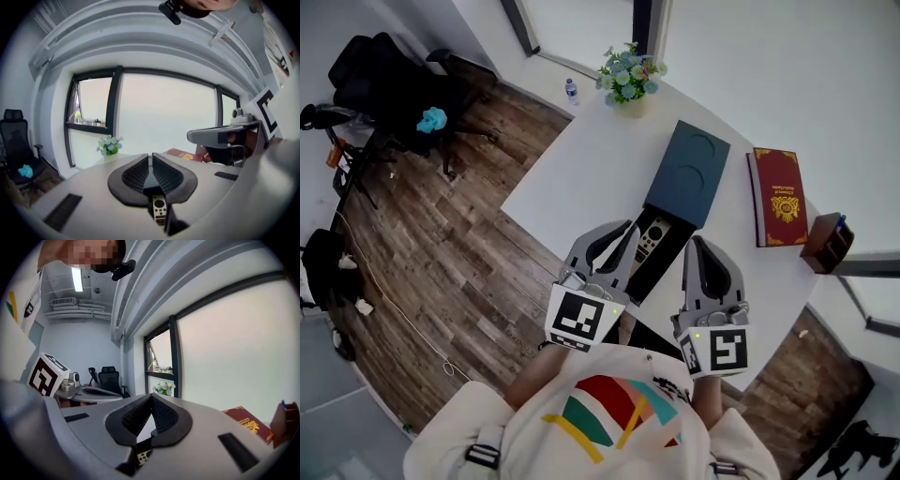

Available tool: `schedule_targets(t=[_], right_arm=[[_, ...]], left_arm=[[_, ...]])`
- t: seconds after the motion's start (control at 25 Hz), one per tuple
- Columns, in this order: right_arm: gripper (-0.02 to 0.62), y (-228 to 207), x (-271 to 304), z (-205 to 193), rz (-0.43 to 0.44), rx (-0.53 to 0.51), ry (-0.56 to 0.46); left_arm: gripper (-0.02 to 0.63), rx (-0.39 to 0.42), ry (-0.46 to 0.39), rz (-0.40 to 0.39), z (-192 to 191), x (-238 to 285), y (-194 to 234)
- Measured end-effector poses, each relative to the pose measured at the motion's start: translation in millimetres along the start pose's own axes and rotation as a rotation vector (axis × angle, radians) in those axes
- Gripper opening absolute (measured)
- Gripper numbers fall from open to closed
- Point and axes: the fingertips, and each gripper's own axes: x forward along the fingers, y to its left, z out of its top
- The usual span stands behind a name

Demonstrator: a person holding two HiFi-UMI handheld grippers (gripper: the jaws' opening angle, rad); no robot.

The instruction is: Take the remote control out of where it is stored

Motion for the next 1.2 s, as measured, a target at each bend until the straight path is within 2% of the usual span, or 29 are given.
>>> schedule_targets(t=[0.08, 0.16, 0.2, 0.24, 0.4, 0.6, 0.92, 1.2], right_arm=[[-0.008, -13.1, -4.4, -8.4, -0.024, 0.017, 0.024], [-0.008, -27.0, -9.7, -16.8, -0.043, 0.032, 0.044], [-0.008, -34.5, -12.3, -22.1, -0.054, 0.040, 0.057], [-0.008, -41.7, -14.6, -27.8, -0.064, 0.050, 0.070], [-0.008, -63.3, -21.2, -45.6, -0.086, 0.078, 0.105], [-0.008, -82.4, -26.0, -55.5, -0.084, 0.099, 0.124], [-0.008, -101.3, -22.4, -70.7, -0.059, 0.133, 0.150], [-0.008, -106.3, -14.4, -83.9, -0.019, 0.164, 0.174]], left_arm=[[0.023, -0.041, 0.104, -0.039, -27.5, 16.9, -13.7], [0.235, -0.074, 0.212, -0.063, -57.1, 32.6, -26.0], [0.275, -0.083, 0.264, -0.069, -71.5, 39.4, -31.4], [0.288, -0.092, 0.313, -0.075, -85.7, 44.9, -36.4], [0.288, -0.143, 0.507, -0.089, -139.5, 57.5, -52.4], [0.288, -0.209, 0.664, -0.046, -181.8, 66.7, -53.8], [0.288, -0.206, 0.808, 0.049, -215.8, 77.3, -36.0], [0.288, -0.192, 0.863, 0.085, -226.7, 82.2, -34.7]])
